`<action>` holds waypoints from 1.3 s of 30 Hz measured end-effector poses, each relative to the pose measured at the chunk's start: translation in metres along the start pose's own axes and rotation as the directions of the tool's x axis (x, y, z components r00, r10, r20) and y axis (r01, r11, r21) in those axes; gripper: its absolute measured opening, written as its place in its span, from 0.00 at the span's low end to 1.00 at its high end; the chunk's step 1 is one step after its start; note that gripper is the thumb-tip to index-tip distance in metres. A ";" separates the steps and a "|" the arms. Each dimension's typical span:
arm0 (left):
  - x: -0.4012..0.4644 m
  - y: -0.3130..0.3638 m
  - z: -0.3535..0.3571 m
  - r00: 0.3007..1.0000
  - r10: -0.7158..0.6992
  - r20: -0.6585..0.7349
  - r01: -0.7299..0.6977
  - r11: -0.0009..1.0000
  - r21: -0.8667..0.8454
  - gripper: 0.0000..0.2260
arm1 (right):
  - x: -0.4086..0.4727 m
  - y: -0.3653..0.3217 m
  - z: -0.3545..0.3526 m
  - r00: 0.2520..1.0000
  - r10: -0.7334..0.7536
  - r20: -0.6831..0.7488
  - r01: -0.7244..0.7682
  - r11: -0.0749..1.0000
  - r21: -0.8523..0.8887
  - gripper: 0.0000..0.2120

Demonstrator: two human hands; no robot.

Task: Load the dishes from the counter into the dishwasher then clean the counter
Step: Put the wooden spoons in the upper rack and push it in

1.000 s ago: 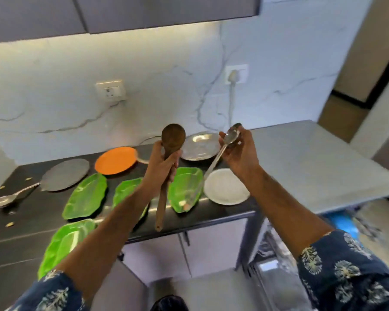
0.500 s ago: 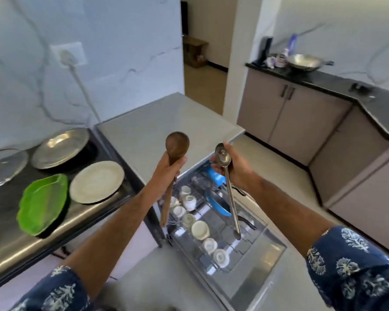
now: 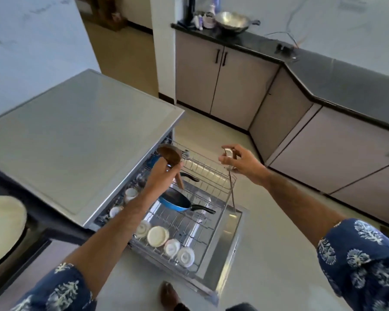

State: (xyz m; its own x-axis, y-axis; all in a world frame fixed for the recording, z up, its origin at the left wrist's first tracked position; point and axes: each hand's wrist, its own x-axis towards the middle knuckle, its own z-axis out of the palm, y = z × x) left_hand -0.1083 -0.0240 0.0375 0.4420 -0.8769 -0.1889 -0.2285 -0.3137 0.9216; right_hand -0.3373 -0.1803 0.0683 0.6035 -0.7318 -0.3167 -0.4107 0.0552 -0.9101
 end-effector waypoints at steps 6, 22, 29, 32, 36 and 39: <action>0.039 -0.008 0.035 0.997 -0.042 0.068 0.043 0.999 -0.006 0.11 | 0.021 0.031 -0.040 0.996 -0.013 -0.085 0.022 0.995 0.098 0.30; 0.113 -0.030 0.167 0.946 -0.279 -0.163 0.242 0.946 -0.216 0.08 | 0.123 0.107 -0.160 0.987 -0.143 0.078 0.129 0.979 0.157 0.30; 0.127 -0.039 0.193 0.918 -0.349 -0.188 0.305 0.925 -0.226 0.16 | 0.154 0.141 -0.173 0.976 -0.116 0.184 0.080 0.978 0.193 0.31; 0.130 -0.040 0.194 0.909 -0.364 -0.204 0.318 0.921 -0.226 0.18 | 0.166 0.148 -0.169 0.971 -0.112 0.212 0.080 0.985 0.155 0.30; 0.136 -0.045 0.195 0.904 -0.370 -0.213 0.320 0.918 -0.236 0.25 | 0.180 0.164 -0.158 0.971 -0.027 0.239 0.019 0.999 0.038 0.29; 0.140 -0.050 0.201 0.913 -0.356 -0.198 0.307 0.922 -0.237 0.29 | 0.187 0.176 -0.148 0.953 -0.028 0.303 0.025 1.000 0.014 0.30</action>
State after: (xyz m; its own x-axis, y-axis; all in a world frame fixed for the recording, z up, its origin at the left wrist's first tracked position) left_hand -0.2098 -0.2041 -0.1030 0.6568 -0.6173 -0.4331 0.1307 -0.4725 0.8716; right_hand -0.3977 -0.4080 -0.1120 0.7932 -0.4929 -0.3575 -0.3864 0.0464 -0.9212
